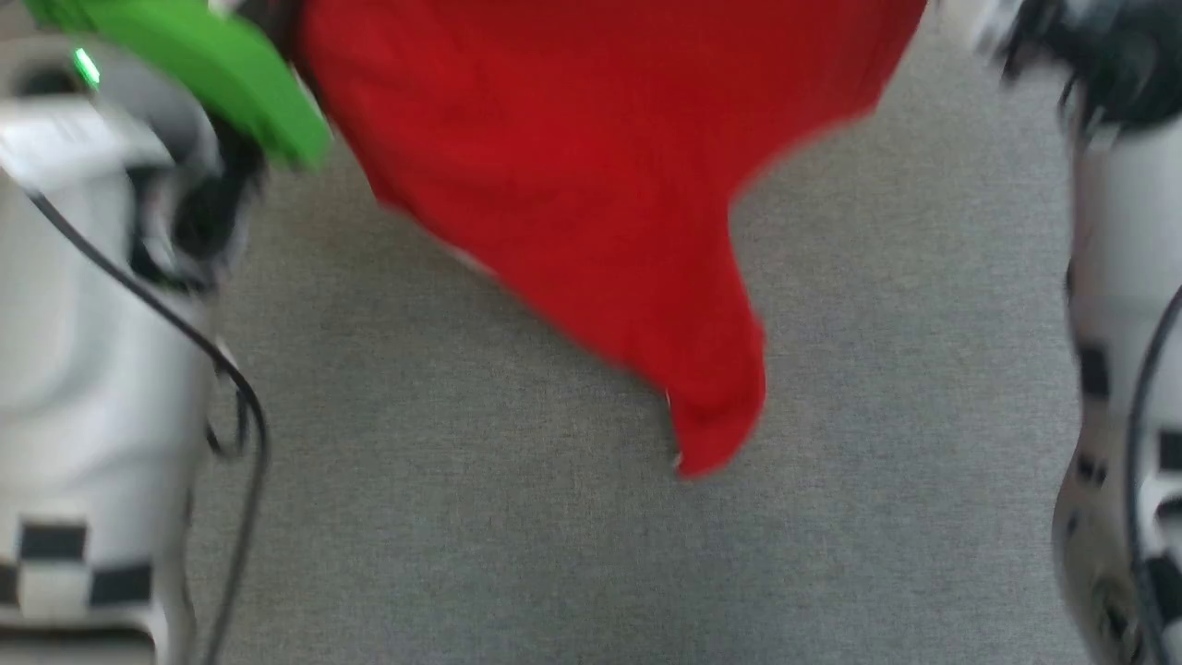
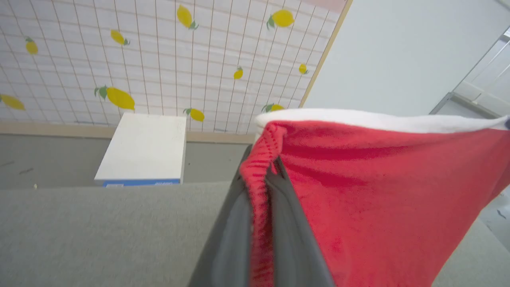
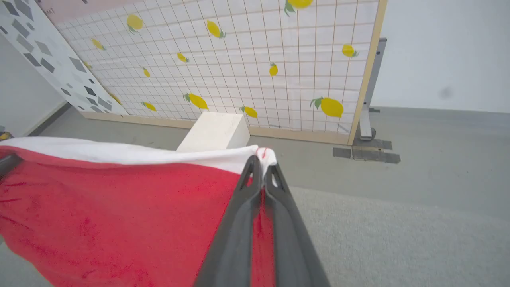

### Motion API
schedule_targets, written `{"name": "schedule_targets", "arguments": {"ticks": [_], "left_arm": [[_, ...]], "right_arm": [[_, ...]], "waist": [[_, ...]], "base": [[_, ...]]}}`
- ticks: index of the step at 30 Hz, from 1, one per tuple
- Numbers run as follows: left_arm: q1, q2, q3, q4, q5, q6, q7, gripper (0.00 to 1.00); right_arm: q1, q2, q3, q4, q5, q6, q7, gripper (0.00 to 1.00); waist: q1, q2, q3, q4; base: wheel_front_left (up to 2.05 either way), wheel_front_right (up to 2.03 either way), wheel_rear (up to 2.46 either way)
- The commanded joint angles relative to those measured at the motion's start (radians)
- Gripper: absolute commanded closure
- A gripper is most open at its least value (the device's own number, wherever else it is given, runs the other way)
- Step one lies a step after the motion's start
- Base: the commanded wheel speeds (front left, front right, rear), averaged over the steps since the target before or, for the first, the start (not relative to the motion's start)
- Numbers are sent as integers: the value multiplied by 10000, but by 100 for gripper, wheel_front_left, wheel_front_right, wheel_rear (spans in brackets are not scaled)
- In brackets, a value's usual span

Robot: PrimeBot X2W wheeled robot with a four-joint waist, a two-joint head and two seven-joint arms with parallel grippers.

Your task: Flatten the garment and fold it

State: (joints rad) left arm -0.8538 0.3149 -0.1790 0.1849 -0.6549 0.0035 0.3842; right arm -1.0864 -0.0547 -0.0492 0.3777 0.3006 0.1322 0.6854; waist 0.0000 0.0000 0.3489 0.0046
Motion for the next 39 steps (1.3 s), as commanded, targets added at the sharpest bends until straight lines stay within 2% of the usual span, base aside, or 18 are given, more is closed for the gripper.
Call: {"name": "schedule_targets", "arguments": {"ticks": [1, 4, 10, 13, 17, 23, 27, 33, 39], "left_arm": [[-782, 43, 36, 324, 98, -29, -132, 100], [-2252, 119, 84, 1039, 395, -13, -387, 100], [-4544, 420, 280, 2136, 820, -359, -1525, 100], [-4944, 474, 390, 2478, 884, -547, -2272, 100], [-4554, 440, 396, 2904, 784, -859, -3119, 100], [-2528, 185, 235, 3185, 304, -1219, -4490, 100], [-881, -7, -187, 3273, -31, -1311, -5147, 100], [1700, -271, -851, 2529, -562, -1337, -5991, 100], [4376, -245, -1426, 1460, -601, -1340, -6309, 100]], "right_arm": [[-738, 30, -96, 147, -91, -15, -190, 100], [-2245, 39, -4, 546, 81, -15, -889, 100], [-4527, 43, 488, 1832, -108, -15, -2911, 100], [-4944, 43, 527, 2407, -47, -15, -3492, 100], [-4763, 44, 698, 2896, 220, -15, -3935, 100], [-3026, 44, 1193, 2778, 1247, -15, -4355, 100], [-1170, -69, 1509, 1987, 2076, -15, -4312, 100], [2616, -801, 2171, -405, 3031, -15, -4265, 100], [6558, -1028, 1780, -2658, 3921, -15, -3520, 100]], "waist": [[0, 0, 357, -70], [0, 0, 660, -104], [0, 0, 955, -267], [0, 0, 982, -288], [0, 0, 968, -287], [0, 0, 749, -260], [0, 0, 419, -192], [0, 0, -444, -64], [0, 0, -1450, 88]], "base": [[0, 0, 0], [0, 0, 0], [0, 0, 0], [0, 0, 0], [0, 0, 0], [0, 0, 0], [0, 0, 0], [0, 0, 0], [0, 0, 0]]}}
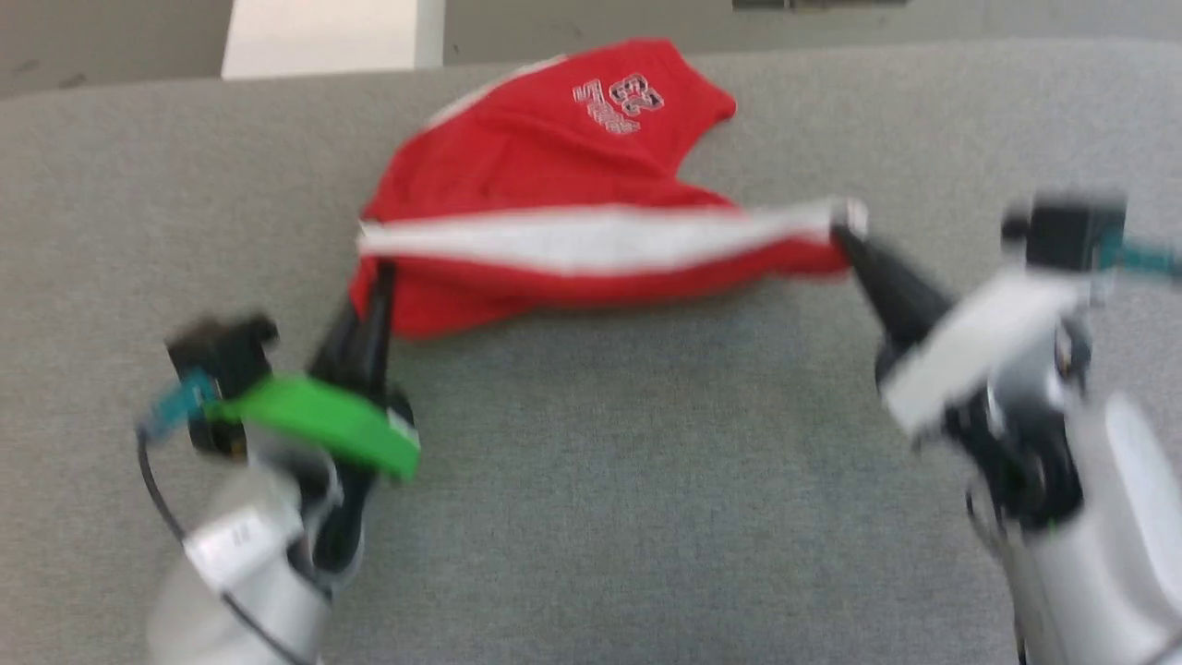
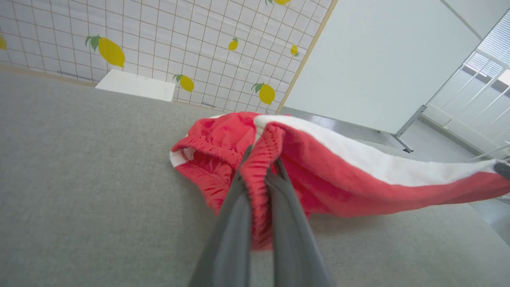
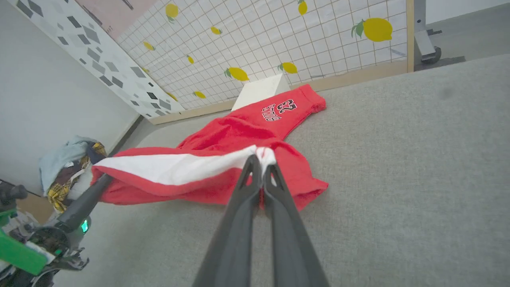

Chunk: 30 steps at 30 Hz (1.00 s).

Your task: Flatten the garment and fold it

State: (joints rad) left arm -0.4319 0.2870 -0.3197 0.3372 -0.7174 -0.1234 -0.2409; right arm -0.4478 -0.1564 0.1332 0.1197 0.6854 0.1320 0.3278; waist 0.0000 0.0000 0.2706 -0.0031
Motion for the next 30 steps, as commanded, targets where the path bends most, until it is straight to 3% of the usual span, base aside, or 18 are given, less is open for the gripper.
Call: {"name": "schedule_targets", "arguments": {"ticks": [1, 8, 18, 24, 30], "left_arm": [[619, 16, -54, -253, 15, -69, -88, 100], [3486, 111, -217, -1281, 56, 377, -84, 100], [6099, 777, -418, -2568, -275, 1007, 878, 100], [6117, 872, -154, -3512, -532, 1335, 1166, 100], [4927, 694, -48, -3743, -854, 1598, 1916, 100]], "right_arm": [[858, 8, -157, -416, 236, -13, 347, 100], [4546, 218, -802, -2072, 839, -13, 2471, 100], [7840, 775, -2048, -3822, 695, -13, 6249, 100], [6721, 952, -2826, -4988, -267, -13, 6867, 100], [3608, 1010, -2937, -3903, -1021, -13, 6415, 100]], "waist": [[0, 0, -844, 187], [0, 0, -1642, 249], [0, 0, -1939, 466], [0, 0, -1626, 457], [0, 0, -978, 461]], "base": [[0, 0, 0], [0, 0, 0], [0, 0, 0], [0, 0, 0], [0, 0, 0]]}}
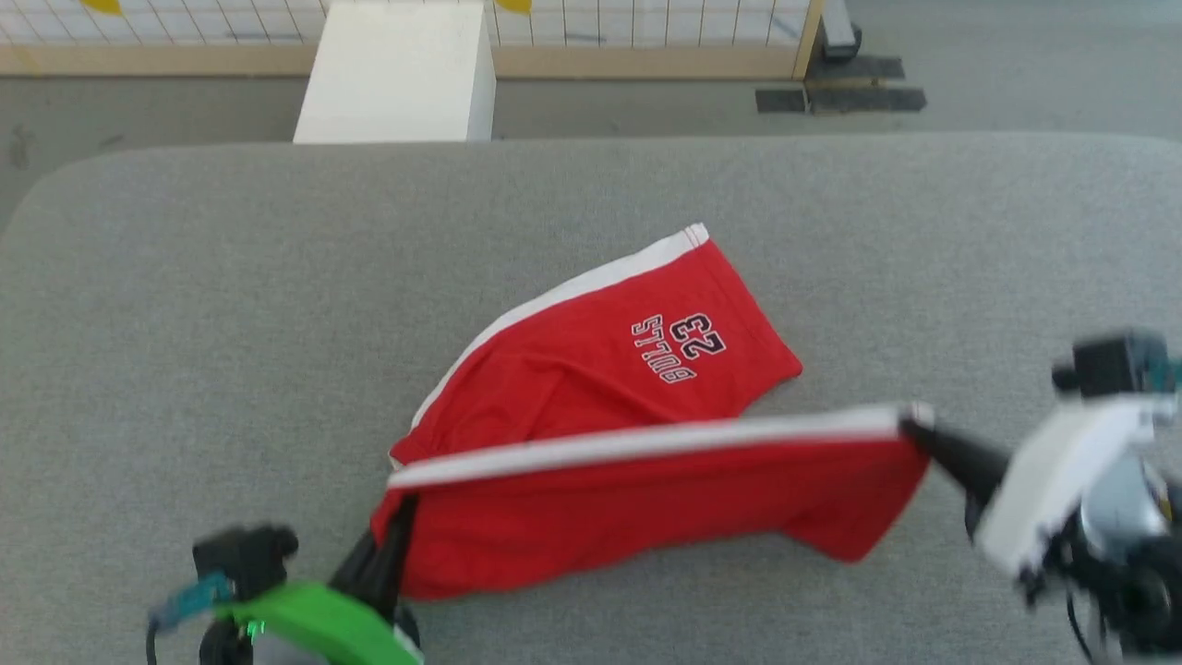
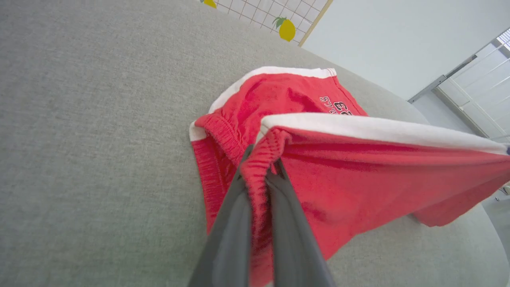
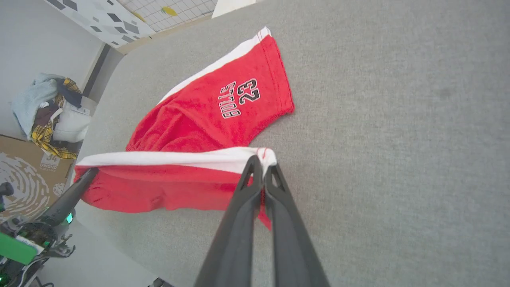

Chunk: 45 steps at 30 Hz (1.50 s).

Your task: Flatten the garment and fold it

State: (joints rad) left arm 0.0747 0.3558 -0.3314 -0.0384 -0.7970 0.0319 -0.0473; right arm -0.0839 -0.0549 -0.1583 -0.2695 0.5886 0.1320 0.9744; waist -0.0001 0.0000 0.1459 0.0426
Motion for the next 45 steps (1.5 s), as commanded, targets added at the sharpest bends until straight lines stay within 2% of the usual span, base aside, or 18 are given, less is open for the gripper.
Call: {"name": "schedule_targets", "arguments": {"ticks": [1, 4, 8, 16, 27, 39, 40, 41, 45], "left_arm": [[-346, -68, 108, 36, -147, 89, 65, 100], [-992, -219, 143, 135, -258, 287, 385, 100], [-1544, -460, 196, 111, -414, 418, 517, 100], [-2452, -667, 175, 351, -536, 214, 538, 100], [-3241, -806, 27, 872, -467, -33, 457, 100], [-3282, -993, 62, 1269, -704, -78, 333, 100], [-3275, -1033, 60, 1276, -755, -93, 333, 69], [-3270, -1038, 27, 1275, -781, -123, 370, 0], [-3211, -1004, 48, 1177, -846, -117, 403, 0]], "right_arm": [[-491, 3, -44, 331, -194, -13, -152, 100], [-2221, 36, -21, 1787, -441, -13, -687, 100], [-3980, 43, 533, 3472, -945, -13, -1498, 100], [-6735, 45, 1446, 6369, -1938, -13, -3122, 100], [-8763, 46, 2186, 9481, -2618, -13, -4564, 100], [-9661, 47, 2071, 11850, -3056, -13, -5689, 100], [-9689, 47, 2055, 11973, -2994, -13, -5776, 58], [-9737, 47, 2042, 12094, -2933, -13, -5924, 0], [-9822, 47, 2244, 12313, -2434, -13, -6388, 0]], "waist": [[1, 0, 381, 21], [1, 0, 857, 73], [1, 0, 1516, 244], [1, 0, 2543, 818], [1, 0, 3415, 1275], [1, 0, 3277, 1463], [1, 0, 3221, 1468], [1, 0, 3145, 1463], [1, 0, 2679, 1411]], "base": [[0, 0, 0], [0, 0, 0], [0, 0, 0], [0, 0, 0], [0, 0, 0], [0, 0, 0], [0, 0, 0], [0, 0, 0], [0, 0, 0]]}}
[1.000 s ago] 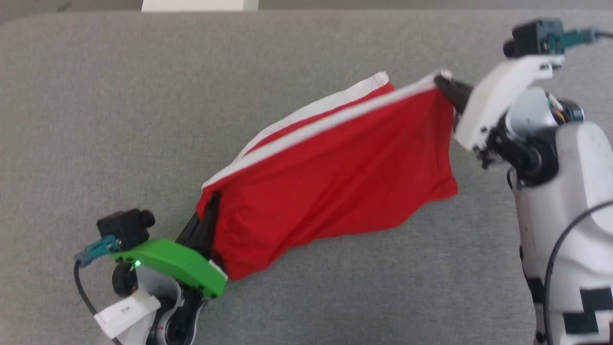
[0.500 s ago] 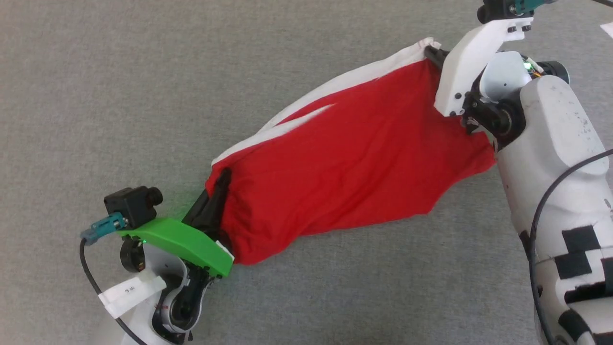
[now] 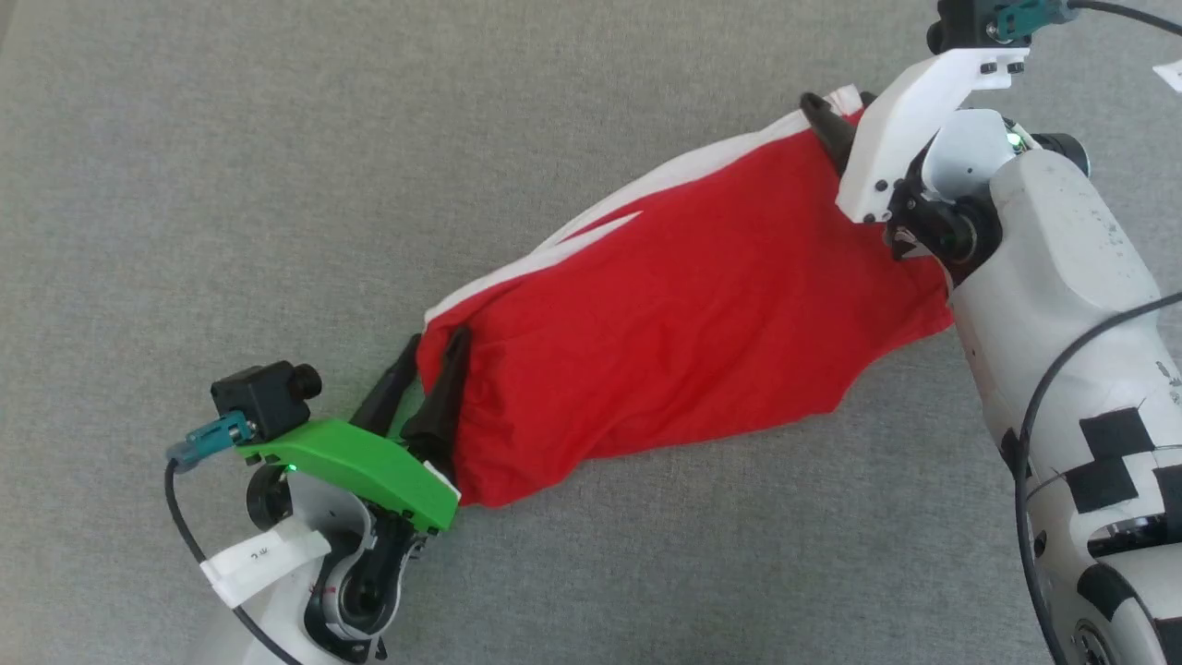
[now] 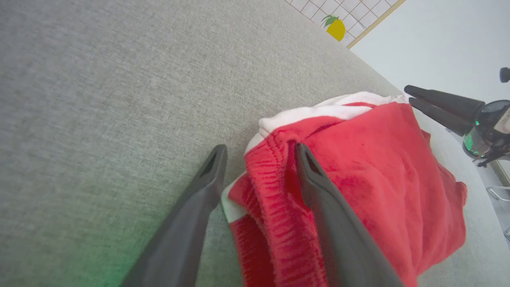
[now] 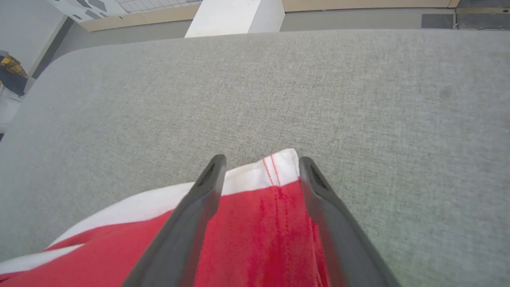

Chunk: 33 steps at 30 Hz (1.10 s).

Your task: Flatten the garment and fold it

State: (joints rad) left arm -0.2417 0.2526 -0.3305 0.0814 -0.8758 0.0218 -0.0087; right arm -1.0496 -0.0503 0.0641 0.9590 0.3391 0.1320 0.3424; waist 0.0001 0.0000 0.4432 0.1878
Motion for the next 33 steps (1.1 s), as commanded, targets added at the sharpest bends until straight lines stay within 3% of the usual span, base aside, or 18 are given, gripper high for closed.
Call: {"name": "schedule_targets", "arguments": {"ticks": [1, 5, 9, 12, 16, 23, 33], "left_arm": [[-25, 78, 74, -100, -8, 21, -34, 0], [164, 183, 351, -615, 246, 311, -516, 0], [489, 766, 485, -992, 1841, 1041, -1652, 0], [861, 1220, 196, -1075, 3367, 1665, -2137, 0], [1373, 1405, -241, -1278, 4467, 2088, -2330, 0], [1811, 1220, -445, -1257, 4399, 2184, -2334, 0], [1443, 1176, -431, -1123, 4073, 1903, -2266, 0]], "right_arm": [[-145, 1, 114, 21, 237, -13, -219, 0], [183, -1, 178, -166, 565, -13, -997, 0], [798, -346, 307, -300, -34, -13, -1375, 0], [1368, -667, 781, -242, -916, -13, -640, 0], [2035, -814, 862, -358, -1605, -13, 773, 0], [2898, -585, 774, -1121, -2419, -13, 2261, 0], [3235, -229, 691, -1413, -3385, -13, 2868, 0]], "waist": [[-1, 0, -482, -64], [-1, 0, -1280, -178], [-1, 0, -1994, -299], [-1, 0, -2358, -395], [-1, 0, -2534, -454], [-1, 0, -2269, -331], [-1, 0, -1547, 73]], "base": [[0, 0, 0], [0, 0, 0], [0, 0, 0], [0, 0, 0], [0, 0, 0], [0, 0, 0], [0, 0, 0]]}}
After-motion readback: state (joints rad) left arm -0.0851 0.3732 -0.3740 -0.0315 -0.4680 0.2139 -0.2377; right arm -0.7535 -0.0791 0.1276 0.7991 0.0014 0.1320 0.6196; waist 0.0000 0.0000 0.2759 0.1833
